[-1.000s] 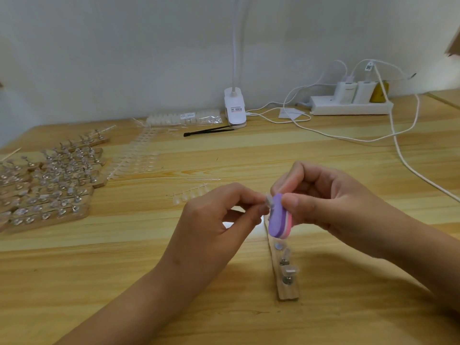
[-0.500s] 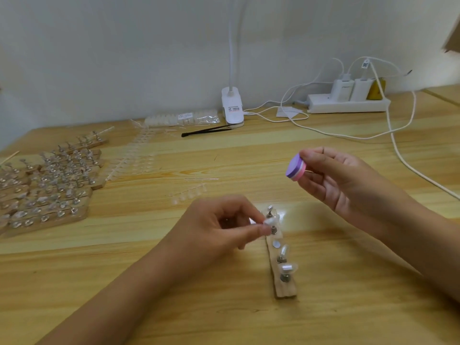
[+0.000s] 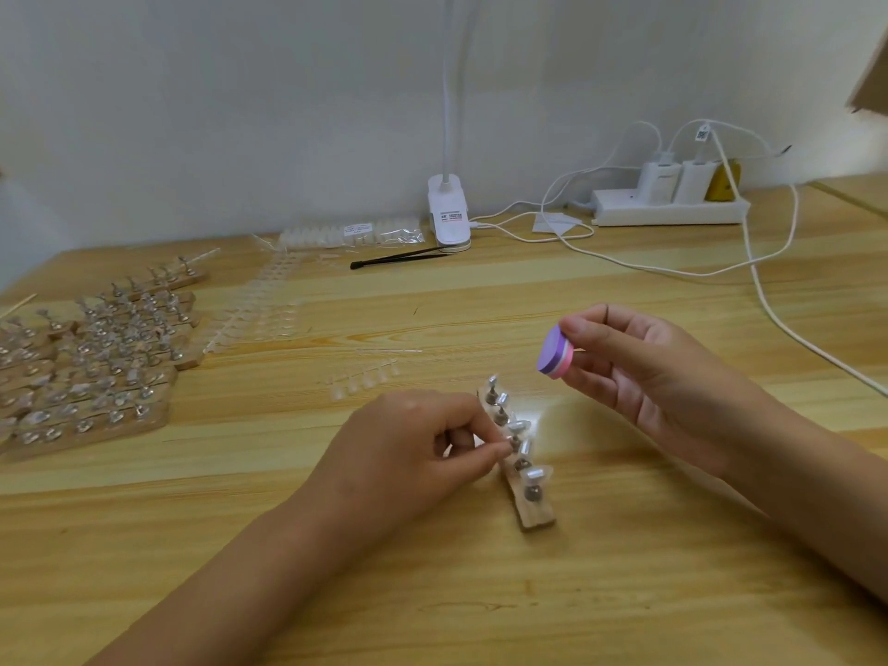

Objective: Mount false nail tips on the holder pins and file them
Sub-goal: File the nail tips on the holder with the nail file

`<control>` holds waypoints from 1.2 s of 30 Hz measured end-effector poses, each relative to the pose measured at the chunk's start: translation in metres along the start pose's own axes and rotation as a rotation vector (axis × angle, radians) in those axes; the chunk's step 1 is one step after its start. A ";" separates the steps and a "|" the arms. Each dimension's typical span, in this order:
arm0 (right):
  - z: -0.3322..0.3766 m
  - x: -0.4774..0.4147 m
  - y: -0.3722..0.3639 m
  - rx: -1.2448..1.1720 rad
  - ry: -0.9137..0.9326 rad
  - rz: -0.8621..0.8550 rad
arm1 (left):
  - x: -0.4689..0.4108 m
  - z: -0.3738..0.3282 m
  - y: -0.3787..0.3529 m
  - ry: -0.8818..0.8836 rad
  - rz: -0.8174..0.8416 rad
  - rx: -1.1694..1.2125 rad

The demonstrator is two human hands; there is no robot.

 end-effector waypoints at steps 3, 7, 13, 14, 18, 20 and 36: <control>0.000 -0.001 0.001 0.000 0.010 -0.006 | 0.002 -0.003 -0.001 -0.047 0.043 0.028; -0.001 0.001 -0.001 0.024 0.013 0.002 | 0.003 -0.004 -0.010 0.012 0.032 0.075; -0.002 0.000 -0.001 0.026 -0.016 -0.021 | 0.005 -0.002 -0.016 0.220 -0.017 0.287; -0.002 0.000 0.000 0.017 -0.025 -0.028 | 0.003 -0.002 -0.013 0.277 0.016 0.357; 0.000 -0.002 0.003 -0.022 -0.059 -0.040 | -0.003 -0.005 0.008 0.374 0.233 0.557; -0.001 -0.001 0.001 -0.007 -0.059 -0.016 | -0.005 -0.008 0.016 0.322 0.202 0.635; -0.002 0.011 -0.018 0.146 0.118 0.145 | 0.001 -0.010 -0.006 0.101 -0.190 0.617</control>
Point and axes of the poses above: each hand's wrist, its own x-axis away from the middle knuckle, its own y-axis out of the back of the hand, z = x × y, the point moved 2 cm from there along -x, towards the middle knuckle, and after that the axes turned 13 degrees about x, right-handed, at the moved point
